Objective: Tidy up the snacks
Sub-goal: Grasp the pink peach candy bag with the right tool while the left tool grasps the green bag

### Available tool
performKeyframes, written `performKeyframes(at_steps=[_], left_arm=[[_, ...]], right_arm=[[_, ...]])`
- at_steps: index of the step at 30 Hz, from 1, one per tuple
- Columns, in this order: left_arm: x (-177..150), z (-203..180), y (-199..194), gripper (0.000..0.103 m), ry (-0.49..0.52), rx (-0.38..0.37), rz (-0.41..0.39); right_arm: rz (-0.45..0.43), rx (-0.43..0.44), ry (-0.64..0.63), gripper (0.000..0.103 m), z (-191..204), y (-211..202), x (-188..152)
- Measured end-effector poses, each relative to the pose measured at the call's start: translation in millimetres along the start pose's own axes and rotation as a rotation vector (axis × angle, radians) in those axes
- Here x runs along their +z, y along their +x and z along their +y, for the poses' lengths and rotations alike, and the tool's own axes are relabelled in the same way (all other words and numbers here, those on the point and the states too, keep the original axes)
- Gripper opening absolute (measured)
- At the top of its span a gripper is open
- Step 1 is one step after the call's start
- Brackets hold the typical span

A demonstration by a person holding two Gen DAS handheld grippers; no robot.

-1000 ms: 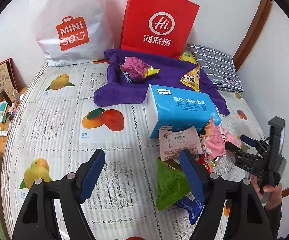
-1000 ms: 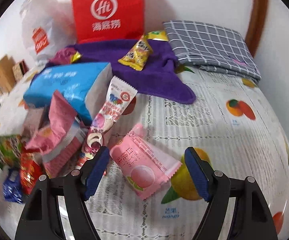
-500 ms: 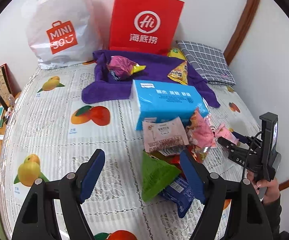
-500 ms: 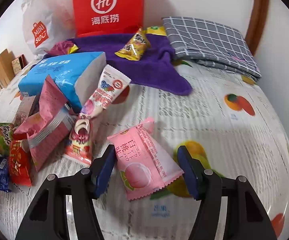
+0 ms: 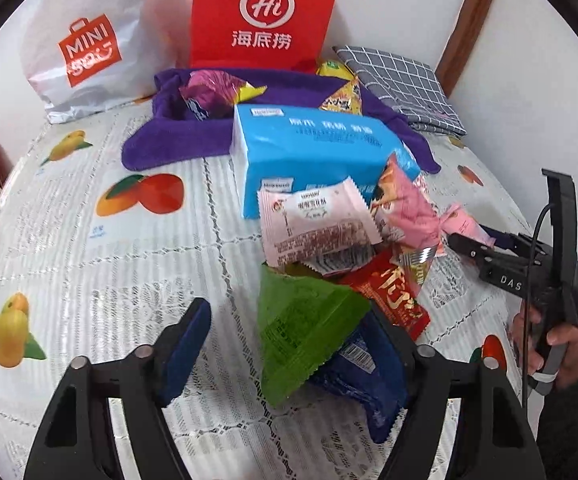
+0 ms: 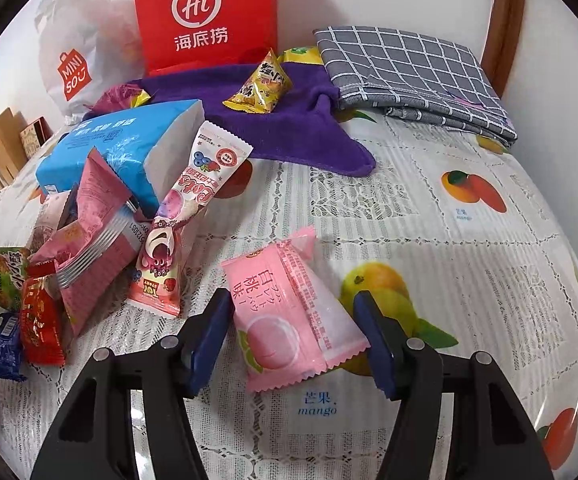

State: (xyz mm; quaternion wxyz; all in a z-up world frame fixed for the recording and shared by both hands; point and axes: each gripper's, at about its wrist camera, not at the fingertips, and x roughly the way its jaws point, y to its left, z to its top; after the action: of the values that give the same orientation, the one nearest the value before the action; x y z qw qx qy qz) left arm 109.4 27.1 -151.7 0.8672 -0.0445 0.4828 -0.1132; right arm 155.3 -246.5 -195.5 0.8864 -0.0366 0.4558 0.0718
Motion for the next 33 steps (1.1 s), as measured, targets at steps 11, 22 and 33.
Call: performKeyframes(at_steps=[11, 22, 33], left_arm=[[2, 5, 11, 0.039, 0.061, -0.056, -0.032], [-5, 13, 12, 0.041, 0.042, -0.077, -0.079], [-6, 7, 18, 0.039, 0.062, -0.056, -0.056]], right_arm=[[0.0, 0.002, 0.001, 0.061, 1, 0, 0], [0.0, 0.0, -0.002, 0.062, 3, -1, 1], [0.0, -0.001, -0.001, 0.062, 3, 0, 0]])
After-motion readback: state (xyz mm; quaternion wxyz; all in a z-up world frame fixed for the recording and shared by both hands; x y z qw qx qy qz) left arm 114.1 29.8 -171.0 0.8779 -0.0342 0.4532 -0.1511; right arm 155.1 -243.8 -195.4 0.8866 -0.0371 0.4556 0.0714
